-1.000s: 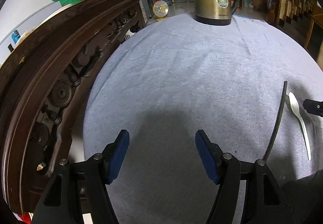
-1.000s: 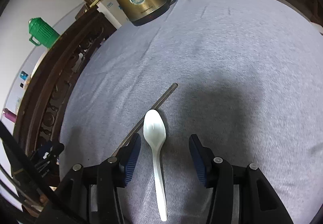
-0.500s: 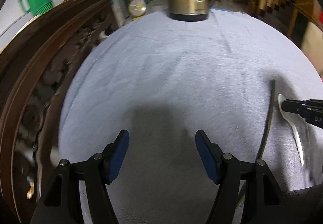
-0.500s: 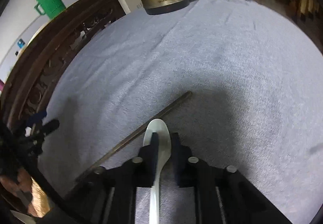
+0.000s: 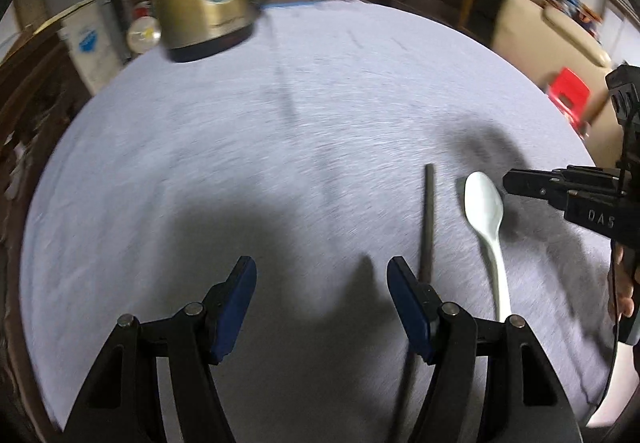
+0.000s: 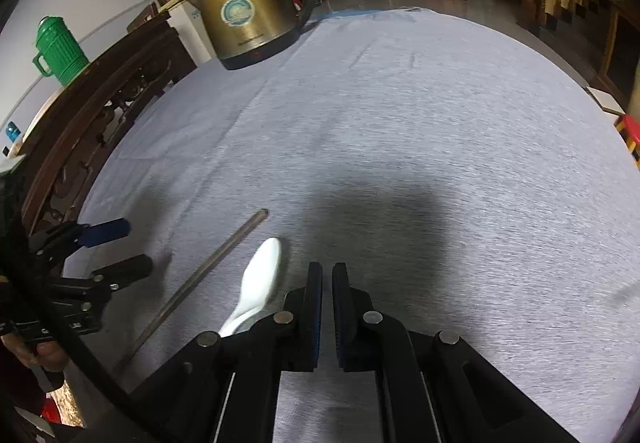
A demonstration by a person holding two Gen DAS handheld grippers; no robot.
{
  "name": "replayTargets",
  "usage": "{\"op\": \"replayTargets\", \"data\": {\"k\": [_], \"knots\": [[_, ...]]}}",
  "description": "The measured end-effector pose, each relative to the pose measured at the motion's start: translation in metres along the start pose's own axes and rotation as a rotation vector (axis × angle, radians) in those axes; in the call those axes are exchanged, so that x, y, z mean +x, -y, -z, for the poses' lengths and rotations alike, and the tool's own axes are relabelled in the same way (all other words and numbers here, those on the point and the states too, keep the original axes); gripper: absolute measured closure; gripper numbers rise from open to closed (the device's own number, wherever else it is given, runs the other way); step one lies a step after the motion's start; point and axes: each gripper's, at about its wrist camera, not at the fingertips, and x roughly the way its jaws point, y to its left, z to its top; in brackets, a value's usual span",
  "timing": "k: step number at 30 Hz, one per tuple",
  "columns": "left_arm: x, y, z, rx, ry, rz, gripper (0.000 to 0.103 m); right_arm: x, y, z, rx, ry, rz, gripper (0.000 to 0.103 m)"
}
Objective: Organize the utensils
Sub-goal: 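Close the right gripper on the white spoon while the left grasps the dark chopstick, then lift the spoon and chopstick with both grippers and carry them over the cup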
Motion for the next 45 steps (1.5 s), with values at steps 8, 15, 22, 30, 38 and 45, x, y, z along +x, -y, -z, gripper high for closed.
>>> {"op": "replayTargets", "data": {"k": [8,15,22,30,38,45], "knots": [[0.02,0.034,-0.022,0.094,-0.022,0.078,0.034,0.009,0.018,-0.004,0.12,-0.055,-0.14,0.078],[0.027,0.047,-0.017,0.168,0.011,0.062,0.05,0.01,0.024,-0.007,0.158,-0.05,-0.207,0.062],[0.026,0.023,-0.022,0.1,0.003,0.04,0.097,0.024,-0.004,-0.017,0.08,-0.06,-0.201,0.062],[0.012,-0.019,-0.004,-0.076,0.01,0.016,0.098,0.022,-0.03,-0.012,-0.037,-0.038,-0.146,0.097],[-0.045,-0.043,0.02,-0.229,0.135,-0.053,0.098,-0.028,-0.015,-0.013,0.021,0.122,-0.108,0.098],[-0.107,-0.053,0.051,-0.355,0.278,-0.099,0.098,-0.088,-0.009,0.006,0.09,0.302,-0.091,0.098]]}}
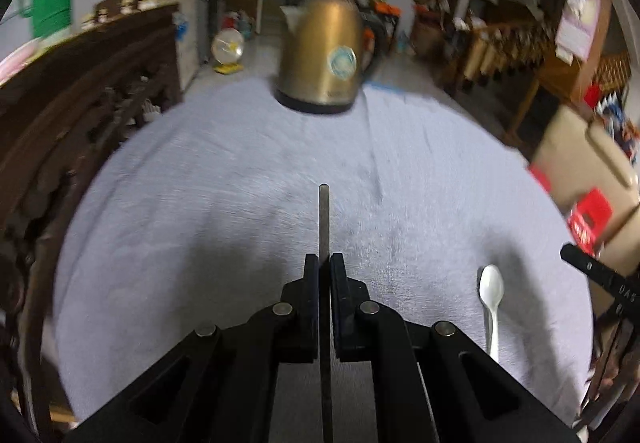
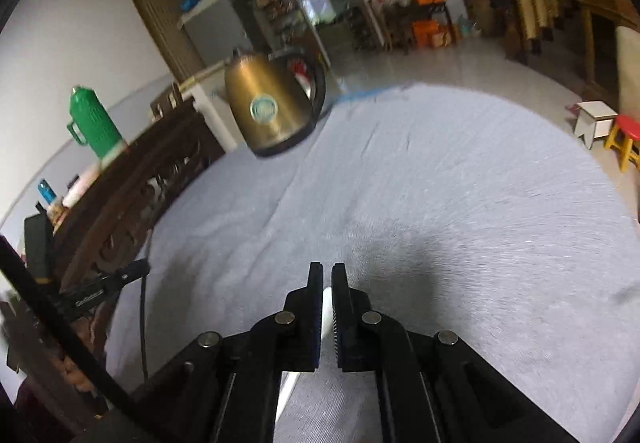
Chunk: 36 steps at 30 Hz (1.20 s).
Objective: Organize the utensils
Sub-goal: 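Lift the spoon and chopstick with both grippers and carry them over the cup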
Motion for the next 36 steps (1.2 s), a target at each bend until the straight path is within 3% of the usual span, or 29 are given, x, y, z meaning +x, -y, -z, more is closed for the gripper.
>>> {"op": "replayTargets", "data": {"k": [4,7,9,10,12,14,16,22,23,24,25,29,36], "knots": [[-0.046,-0.003,0.01,-0.04,0.069,0.007,0.098,-0.026,-0.006,0.006,0.005,0.036,-0.01,0.098],[-0.077,-0.003,0.023,-0.046,0.109,0.016,0.098,-0.026,-0.009,0.011,0.004,-0.006,0.003,0.098],[-0.086,-0.001,0.024,-0.041,0.136,0.015,0.098,-0.023,-0.003,0.015,0.032,-0.039,-0.003,0.093],[-0.091,0.001,0.026,-0.039,0.147,0.018,0.098,-0.014,0.002,0.015,0.057,-0.076,-0.018,0.087],[-0.096,0.001,0.03,-0.038,0.155,0.03,0.098,0.005,0.014,0.017,0.108,-0.13,-0.029,0.05],[-0.104,0.0,0.036,-0.044,0.157,0.031,0.098,0.026,0.024,0.018,0.132,-0.177,-0.016,0.044],[-0.106,-0.001,0.038,-0.055,0.157,0.036,0.098,0.048,0.026,0.015,0.096,-0.2,-0.001,0.046],[-0.109,-0.011,0.035,-0.094,0.153,0.053,0.098,0.102,0.02,0.003,0.014,-0.274,-0.002,0.067],[-0.109,-0.012,0.035,-0.097,0.152,0.052,0.098,0.107,0.017,0.003,-0.007,-0.287,-0.007,0.076],[-0.11,-0.013,0.035,-0.102,0.151,0.051,0.098,0.111,0.013,0.003,-0.021,-0.299,-0.008,0.094],[-0.11,-0.015,0.035,-0.107,0.153,0.052,0.098,0.114,0.009,0.004,-0.031,-0.326,-0.019,0.097],[-0.108,-0.017,0.033,-0.123,0.156,0.056,0.098,0.105,0.0,0.01,-0.056,-0.295,-0.012,0.098],[-0.115,-0.01,0.034,-0.111,0.175,0.055,0.098,0.051,0.011,0.003,0.021,-0.133,-0.01,0.098]]}}
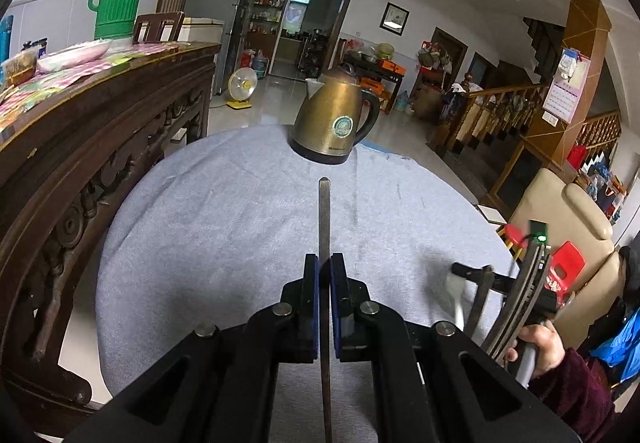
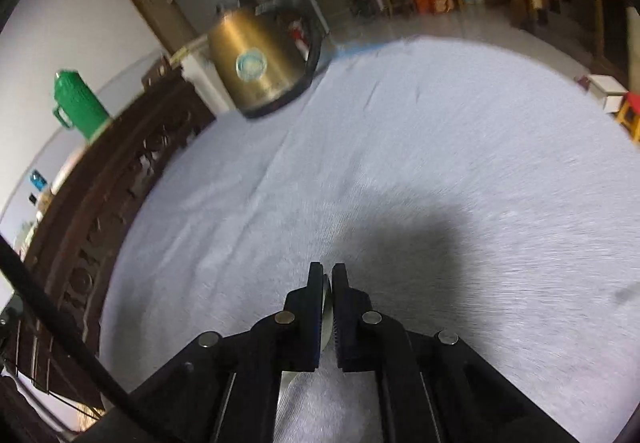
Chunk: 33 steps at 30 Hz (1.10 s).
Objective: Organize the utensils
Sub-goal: 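Lift the spoon and chopstick with both grippers and carry them over the cup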
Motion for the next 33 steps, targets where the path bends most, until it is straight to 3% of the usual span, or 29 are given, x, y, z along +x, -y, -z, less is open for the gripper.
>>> {"op": "replayTargets", "data": {"k": [8,18,26,33], "knots": [[-0.031,0.018,-0.003,0.029,0.072,0.004,0.098,-0.09,-0.017,0.004,-0.043,0.224,0.079,0.098],[-0.094,0.049,-0.008,0.076,0.203,0.047,0.098,-0.182,-0.062,0.034,-0.104,0.442,0.068,0.098],[-0.122,0.076,-0.011,0.077,0.305,0.089,0.098,-0.199,-0.118,0.057,-0.211,0.593,0.106,0.098],[-0.109,0.095,-0.001,0.07,0.373,0.047,0.098,-0.186,-0.163,0.088,-0.323,0.742,0.154,0.098]]}}
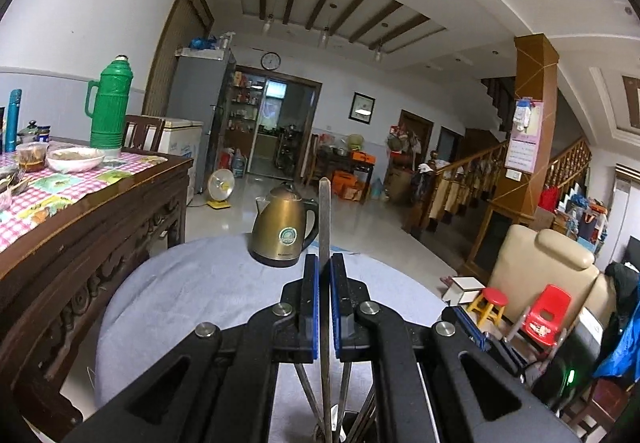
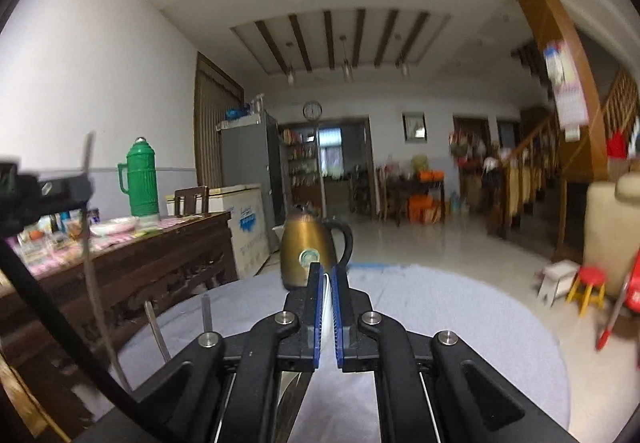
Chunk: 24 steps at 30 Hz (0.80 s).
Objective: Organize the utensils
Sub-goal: 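Lift the spoon and chopstick with both grippers and carry them over the cup, then lower the chopstick and spoon into the mesh cup and open both grippers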
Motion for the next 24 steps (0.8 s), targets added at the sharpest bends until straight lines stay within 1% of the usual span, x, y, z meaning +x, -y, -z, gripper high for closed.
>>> {"op": "replayTargets", "data": {"k": [2,4,7,15,24], "knots": [[0.007,0.003,0.009,0.008,-0.007,-0.011,0.098,0.001,-0.01,0.008,-0.03,0.014,0.005,0.098],[0.012,0.007,0.017,0.021,-0.02,-0.024,0.098,0.003,-0.017,0.016,-0.046,0.01,0.002,0.098],[0.015,0.008,0.027,0.022,-0.039,-0.023,0.098,0.008,-0.02,0.025,-0.053,-0.001,0.006,0.098],[0.017,0.013,0.042,0.079,-0.056,-0.053,0.097,0.009,-0.016,0.041,-0.054,-0.033,-0.006,0.098],[0.019,0.017,0.054,0.129,-0.117,-0.086,0.096,0.001,-0.001,0.049,-0.022,-0.078,-0.033,0.098]]}}
